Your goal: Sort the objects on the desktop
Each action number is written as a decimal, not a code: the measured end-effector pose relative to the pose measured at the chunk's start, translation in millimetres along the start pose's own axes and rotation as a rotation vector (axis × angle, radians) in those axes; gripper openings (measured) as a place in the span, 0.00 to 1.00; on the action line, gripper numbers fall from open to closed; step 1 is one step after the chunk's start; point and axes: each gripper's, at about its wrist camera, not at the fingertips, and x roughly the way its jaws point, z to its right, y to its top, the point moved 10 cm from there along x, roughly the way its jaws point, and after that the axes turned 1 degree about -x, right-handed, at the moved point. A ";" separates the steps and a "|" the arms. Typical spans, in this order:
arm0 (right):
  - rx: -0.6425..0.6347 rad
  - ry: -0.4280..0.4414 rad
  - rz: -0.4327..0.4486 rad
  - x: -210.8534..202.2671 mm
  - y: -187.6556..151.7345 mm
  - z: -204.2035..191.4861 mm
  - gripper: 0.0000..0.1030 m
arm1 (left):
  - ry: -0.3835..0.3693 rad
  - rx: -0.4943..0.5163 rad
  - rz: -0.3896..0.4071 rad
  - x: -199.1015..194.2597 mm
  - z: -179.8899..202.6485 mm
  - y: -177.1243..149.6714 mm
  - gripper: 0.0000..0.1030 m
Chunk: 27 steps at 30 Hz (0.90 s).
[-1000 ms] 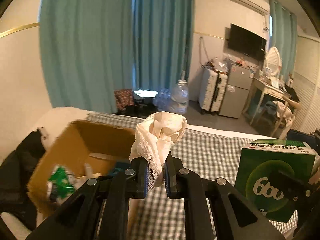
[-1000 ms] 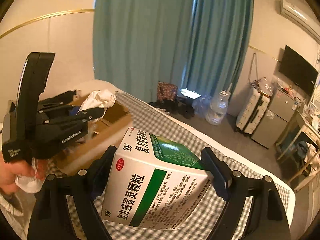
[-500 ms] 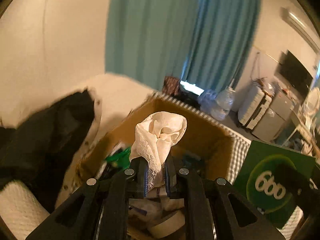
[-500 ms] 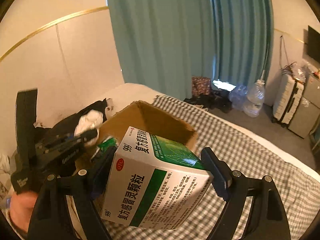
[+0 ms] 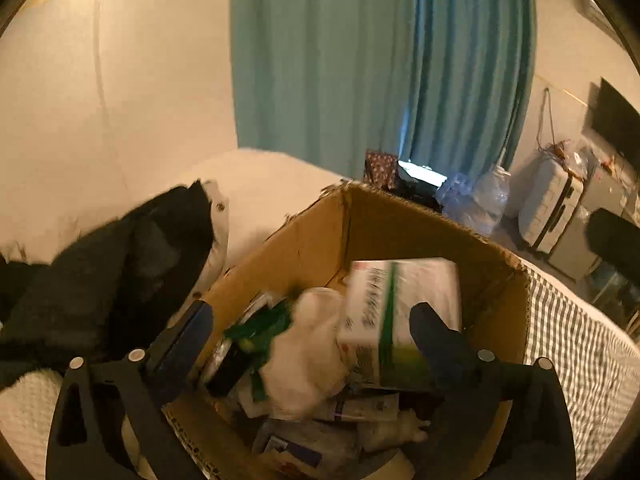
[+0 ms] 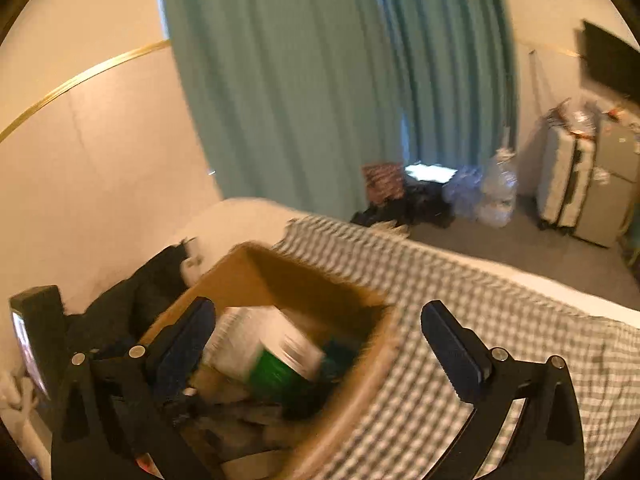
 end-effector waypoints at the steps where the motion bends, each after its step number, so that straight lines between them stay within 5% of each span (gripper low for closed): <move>1: 0.019 -0.021 0.016 -7.4 0.5 10.5 1.00 | -0.008 0.017 0.010 -2.4 6.3 0.7 1.00; 9: 0.238 -0.209 0.140 -98.7 -24.9 99.5 1.00 | -0.100 0.137 0.111 -47.7 55.5 8.5 1.00; 19: 0.305 -0.362 0.111 -183.9 -73.0 141.5 1.00 | -0.279 0.089 0.127 -124.2 103.4 -11.5 1.00; 27: 0.280 -0.416 0.077 -208.3 -103.8 152.5 1.00 | -0.232 0.253 0.135 -146.8 132.3 -38.9 1.00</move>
